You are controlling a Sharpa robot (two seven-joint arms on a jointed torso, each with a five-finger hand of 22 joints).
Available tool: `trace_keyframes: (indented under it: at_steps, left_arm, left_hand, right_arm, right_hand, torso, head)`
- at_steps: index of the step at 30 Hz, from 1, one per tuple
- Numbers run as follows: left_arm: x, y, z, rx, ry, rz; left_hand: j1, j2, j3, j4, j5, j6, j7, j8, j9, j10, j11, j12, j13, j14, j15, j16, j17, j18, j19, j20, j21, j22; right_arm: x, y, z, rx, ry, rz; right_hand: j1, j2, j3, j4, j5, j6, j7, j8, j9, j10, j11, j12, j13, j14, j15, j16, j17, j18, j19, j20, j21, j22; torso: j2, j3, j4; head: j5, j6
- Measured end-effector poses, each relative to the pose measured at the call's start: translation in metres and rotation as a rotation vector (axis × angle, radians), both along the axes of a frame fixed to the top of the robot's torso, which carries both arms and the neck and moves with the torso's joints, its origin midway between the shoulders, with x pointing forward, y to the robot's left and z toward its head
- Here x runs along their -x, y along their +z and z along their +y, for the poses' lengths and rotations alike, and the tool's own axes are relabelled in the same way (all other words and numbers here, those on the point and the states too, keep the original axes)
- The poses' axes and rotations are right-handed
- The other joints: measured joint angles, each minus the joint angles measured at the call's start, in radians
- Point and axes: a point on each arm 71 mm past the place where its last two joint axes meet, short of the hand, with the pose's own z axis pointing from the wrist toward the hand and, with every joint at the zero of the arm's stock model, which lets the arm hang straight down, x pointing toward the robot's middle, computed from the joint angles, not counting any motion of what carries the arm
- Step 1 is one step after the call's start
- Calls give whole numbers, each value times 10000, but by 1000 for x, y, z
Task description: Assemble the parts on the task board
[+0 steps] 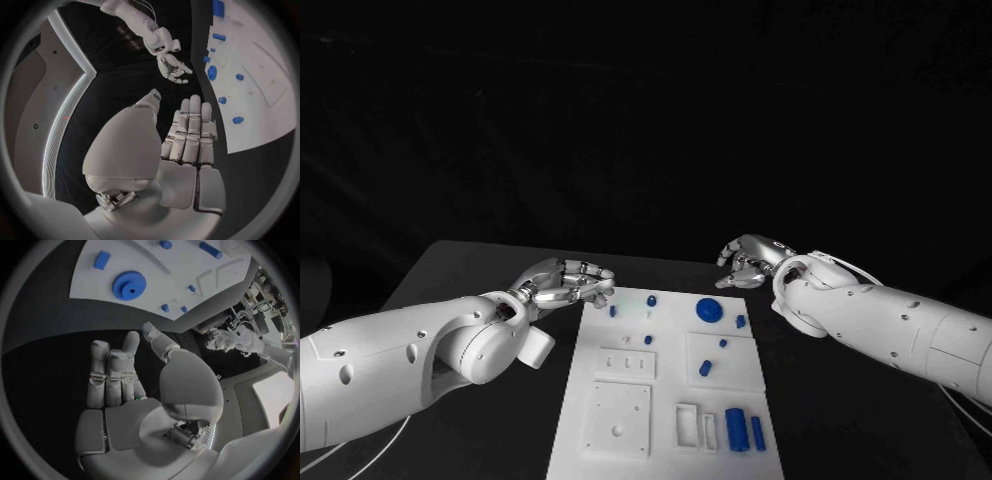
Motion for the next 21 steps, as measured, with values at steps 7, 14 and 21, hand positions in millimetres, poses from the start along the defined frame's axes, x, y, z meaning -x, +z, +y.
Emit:
trace_keyframes:
  at_steps: [7,14,21]
  left_arm:
    - [0,-1,1,-44,-27,-47]
    - [0,-2,-5,-95,-180,-117]
    - [0,-2,-5,-184,-226,-198]
  left_hand:
    - [25,-25,-54,-1,0,20,20,0,11,-23,6,-97,-17,0,0,-6,21,-2,1,0,0,0]
    - [39,-39,-109,-3,0,109,36,0,26,-58,-29,-116,-17,0,0,-75,43,-5,1,1,0,1]
    - [79,-79,-109,-3,0,181,36,12,36,-2,-85,-116,10,5,-5,-76,62,-8,2,1,0,1]
  right_arm:
    - [2,-20,3,163,57,511]
    - [1,-40,7,391,-1,773]
    - [2,-54,9,510,-44,907]
  right_hand:
    - [-96,18,46,40,112,1,75,-296,-87,-1550,106,3044,2960,-44,42,804,664,3,83,-22,580,0]
    - [-180,60,74,69,253,-136,213,-480,-153,-1723,241,4229,3923,-162,161,1353,1271,3,86,-68,1063,0]
    - [-180,60,170,164,384,-186,261,-526,-195,-1738,257,4764,4342,-191,190,1428,1455,-13,63,-118,1284,0]
  torso:
    - [6,150,-106]
    - [48,223,-115]
    - [98,274,-78]
  head:
    - [-26,-101]
    - [-8,-163]
    - [-25,-166]
